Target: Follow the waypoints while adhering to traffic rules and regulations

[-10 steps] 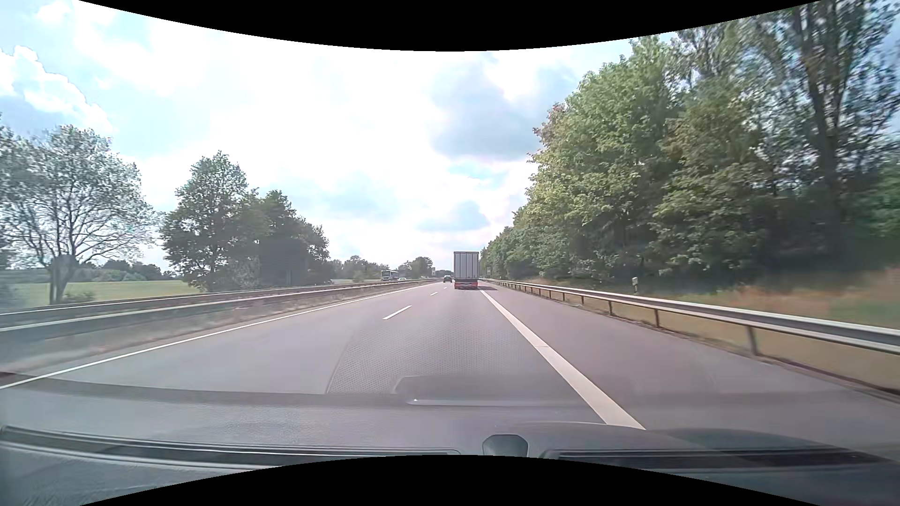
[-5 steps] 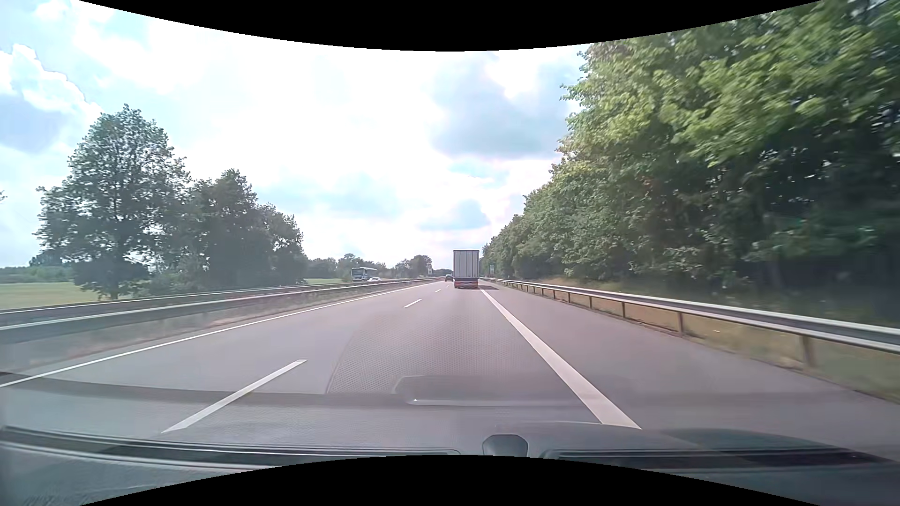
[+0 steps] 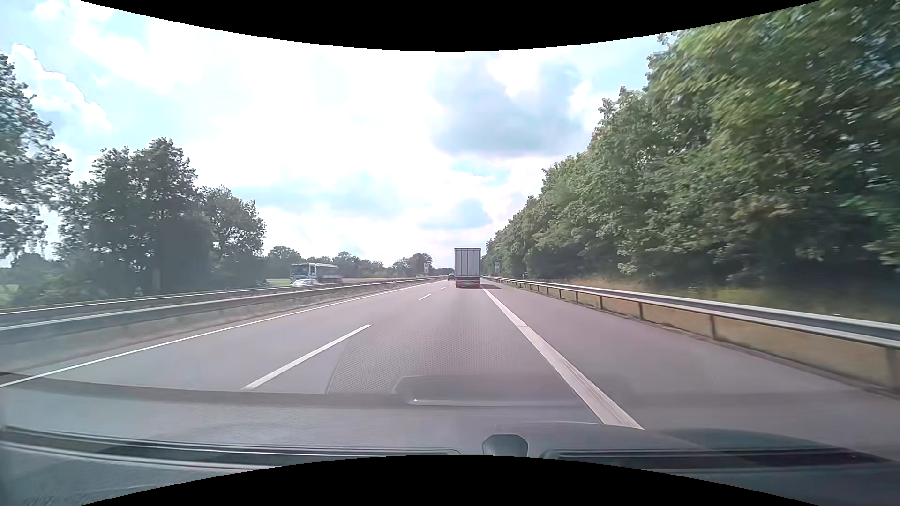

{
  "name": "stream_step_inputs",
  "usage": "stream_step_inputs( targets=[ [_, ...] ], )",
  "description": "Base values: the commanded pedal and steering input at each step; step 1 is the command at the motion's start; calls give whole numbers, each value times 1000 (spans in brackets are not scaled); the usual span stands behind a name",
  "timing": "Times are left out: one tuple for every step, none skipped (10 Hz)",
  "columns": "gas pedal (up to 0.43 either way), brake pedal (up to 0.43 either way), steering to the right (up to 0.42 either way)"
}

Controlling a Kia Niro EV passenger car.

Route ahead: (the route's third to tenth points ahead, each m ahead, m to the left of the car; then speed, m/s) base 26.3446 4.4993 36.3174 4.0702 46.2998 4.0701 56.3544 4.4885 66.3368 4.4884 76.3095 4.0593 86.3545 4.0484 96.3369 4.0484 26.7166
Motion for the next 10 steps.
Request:
stream_step_inputs(
  targets=[
    [299, 0, -7],
    [299, 0, -6],
    [287, 0, -5],
    [287, 0, -1],
    [280, 0, 0],
    [280, 0, 1],
    [280, 0, 1],
    [268, 0, 0],
    [268, 0, -1],
    [268, 0, -2]
  ],
)
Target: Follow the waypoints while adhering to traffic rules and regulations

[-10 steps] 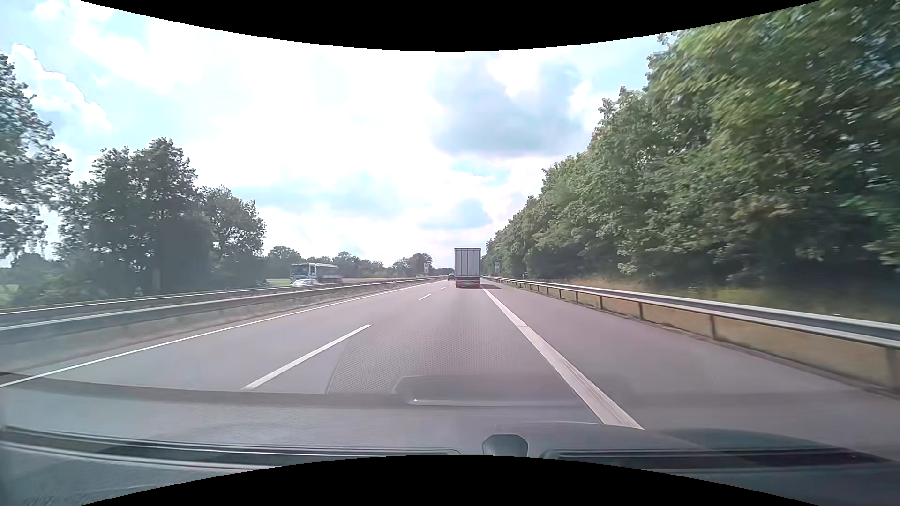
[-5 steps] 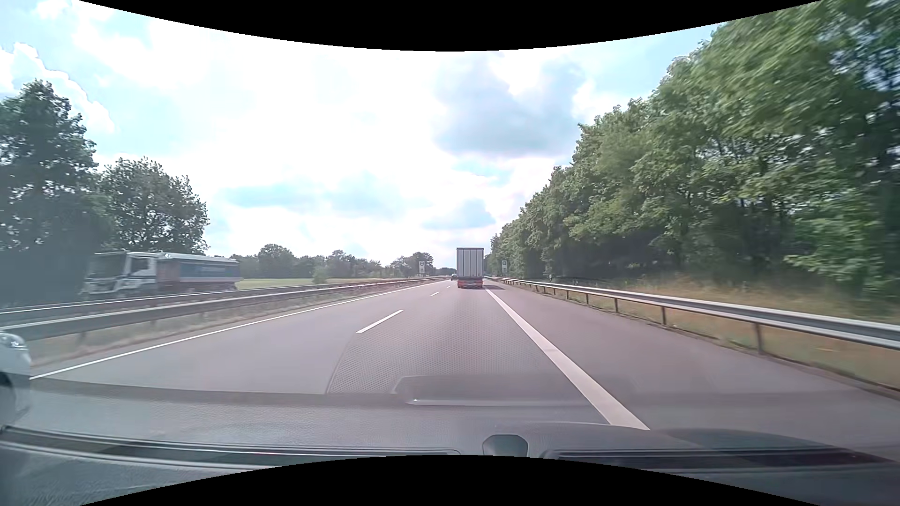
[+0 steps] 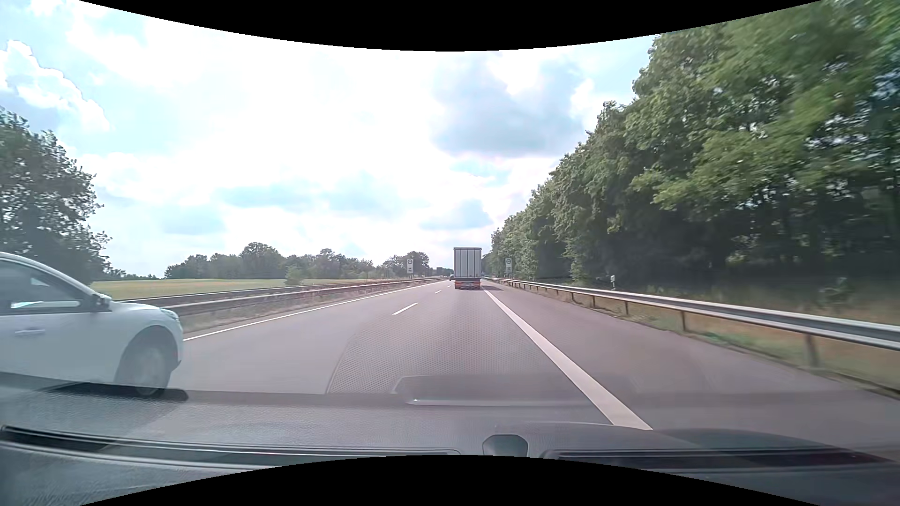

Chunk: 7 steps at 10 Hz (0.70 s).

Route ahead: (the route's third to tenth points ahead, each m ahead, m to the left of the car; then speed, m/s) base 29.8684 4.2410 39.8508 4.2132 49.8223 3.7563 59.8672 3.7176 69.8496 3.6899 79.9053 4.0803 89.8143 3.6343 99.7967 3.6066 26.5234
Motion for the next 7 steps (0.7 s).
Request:
stream_step_inputs(
  targets=[
    [268, 0, -3],
    [268, 0, -3],
    [268, 0, -3],
    [268, 0, -3],
    [260, 0, -2],
    [260, 0, -2],
    [260, 0, -2]
  ],
)
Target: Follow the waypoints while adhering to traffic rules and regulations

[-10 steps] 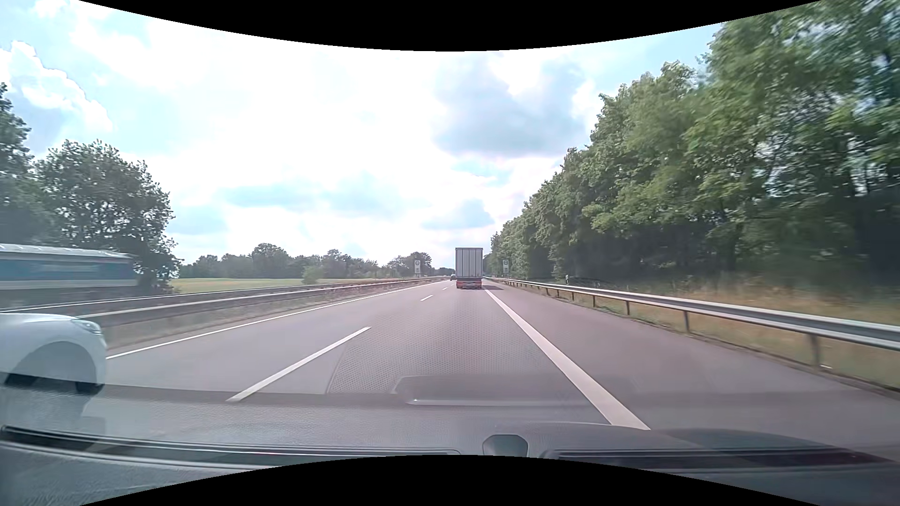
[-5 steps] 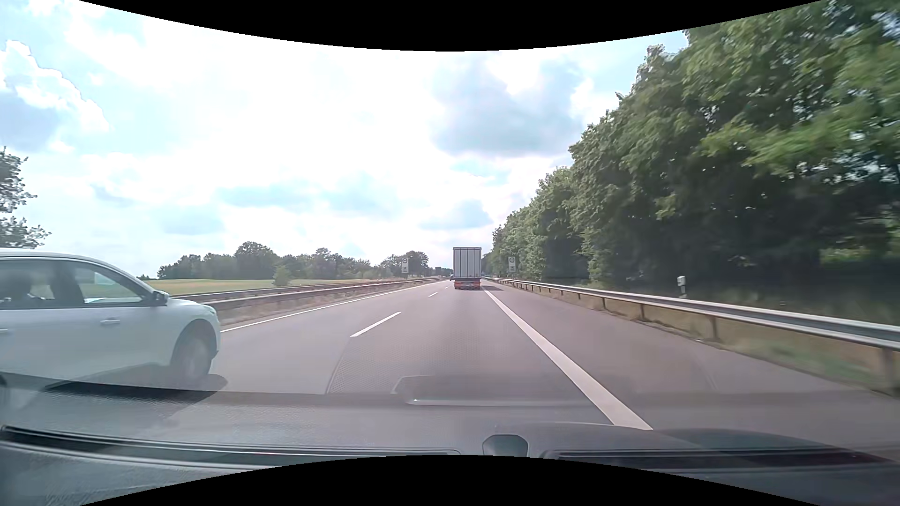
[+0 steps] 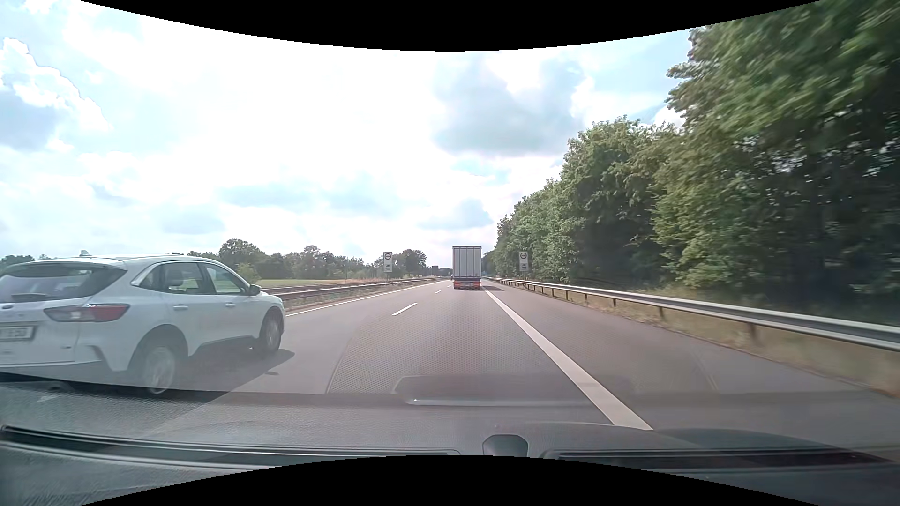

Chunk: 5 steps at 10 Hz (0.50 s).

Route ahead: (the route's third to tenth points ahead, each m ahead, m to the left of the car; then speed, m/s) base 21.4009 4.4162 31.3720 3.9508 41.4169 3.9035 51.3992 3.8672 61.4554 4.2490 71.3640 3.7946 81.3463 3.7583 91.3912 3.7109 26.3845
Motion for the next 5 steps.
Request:
stream_step_inputs(
  targets=[
    [260, 0, -2],
    [248, 0, -2],
    [240, 0, -2],
    [240, 0, -2],
    [228, 0, -3]
  ],
)
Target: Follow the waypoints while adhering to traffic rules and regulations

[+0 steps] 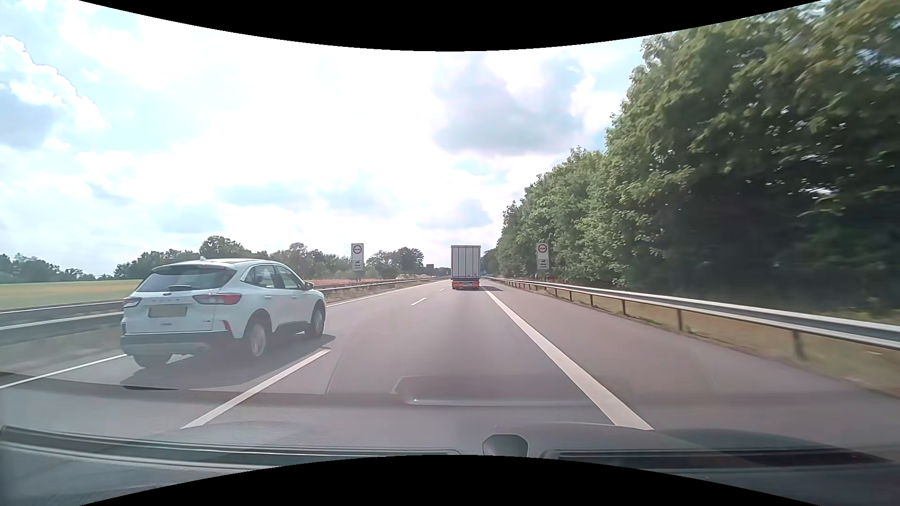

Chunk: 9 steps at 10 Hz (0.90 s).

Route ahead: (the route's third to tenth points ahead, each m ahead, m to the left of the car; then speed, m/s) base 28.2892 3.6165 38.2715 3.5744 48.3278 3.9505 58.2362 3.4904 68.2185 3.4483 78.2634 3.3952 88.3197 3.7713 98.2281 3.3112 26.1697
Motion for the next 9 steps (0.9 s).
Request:
stream_step_inputs(
  targets=[
    [228, 0, -2],
    [220, 0, -3],
    [220, 0, -3],
    [220, 0, -3],
    [220, 0, -2],
    [220, 0, -3],
    [220, 0, -3],
    [220, 0, -2],
    [220, 0, -2]
  ],
)
